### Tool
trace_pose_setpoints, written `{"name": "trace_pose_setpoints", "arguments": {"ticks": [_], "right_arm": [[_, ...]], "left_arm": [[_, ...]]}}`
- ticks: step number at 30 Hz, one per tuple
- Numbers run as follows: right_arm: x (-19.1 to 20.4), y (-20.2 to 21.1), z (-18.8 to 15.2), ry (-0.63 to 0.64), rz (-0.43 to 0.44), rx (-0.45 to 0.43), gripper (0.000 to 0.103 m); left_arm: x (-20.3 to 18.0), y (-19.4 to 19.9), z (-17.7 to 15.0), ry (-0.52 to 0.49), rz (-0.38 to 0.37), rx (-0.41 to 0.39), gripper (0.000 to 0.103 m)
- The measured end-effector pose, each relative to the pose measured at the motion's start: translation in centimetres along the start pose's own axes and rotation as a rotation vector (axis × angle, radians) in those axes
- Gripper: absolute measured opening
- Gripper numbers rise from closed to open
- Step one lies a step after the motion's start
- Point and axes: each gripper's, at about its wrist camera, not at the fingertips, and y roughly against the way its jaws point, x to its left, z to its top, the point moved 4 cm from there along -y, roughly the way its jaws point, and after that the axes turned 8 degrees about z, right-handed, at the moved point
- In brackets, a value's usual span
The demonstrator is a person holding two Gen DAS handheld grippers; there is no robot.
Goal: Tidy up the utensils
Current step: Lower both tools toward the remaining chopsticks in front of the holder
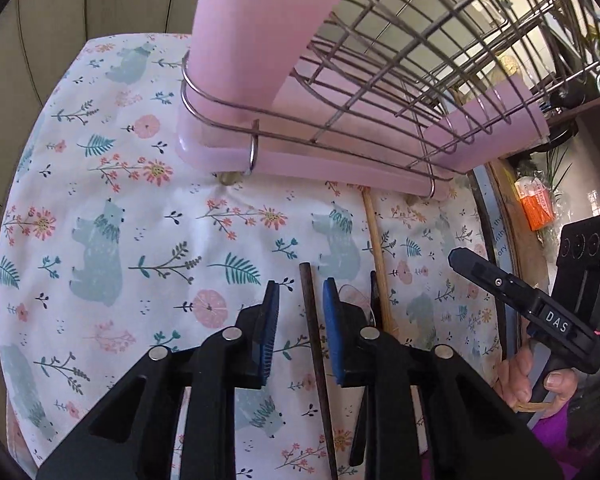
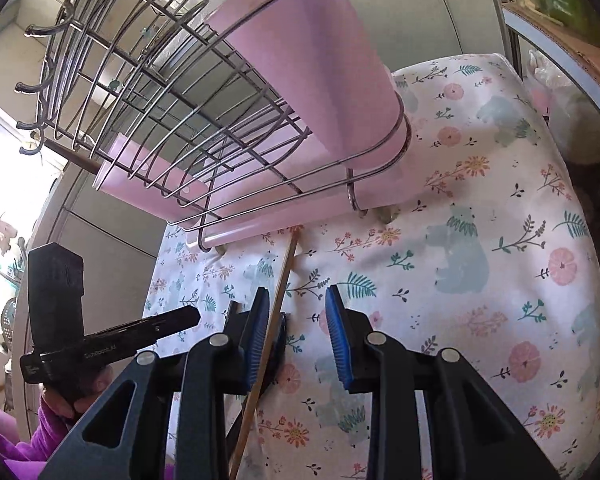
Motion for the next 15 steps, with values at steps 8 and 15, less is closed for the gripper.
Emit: {"name": "trace_pose_setpoints", "arguments": {"ticks": [8,15], "right_arm": [[0.1,-0.8,-0.3,0.004,-0.001,0.014,0.029],[-0.3,-1.1,-0.4,-0.014,0.007,0.018,0.029]], "left_arm": [[-1.5,-2.6,0.9,0.006,0.034,0.106,0.013],[-2.9,-4.4,1.1,-0.026,0.109,0.142,0.013]]}}
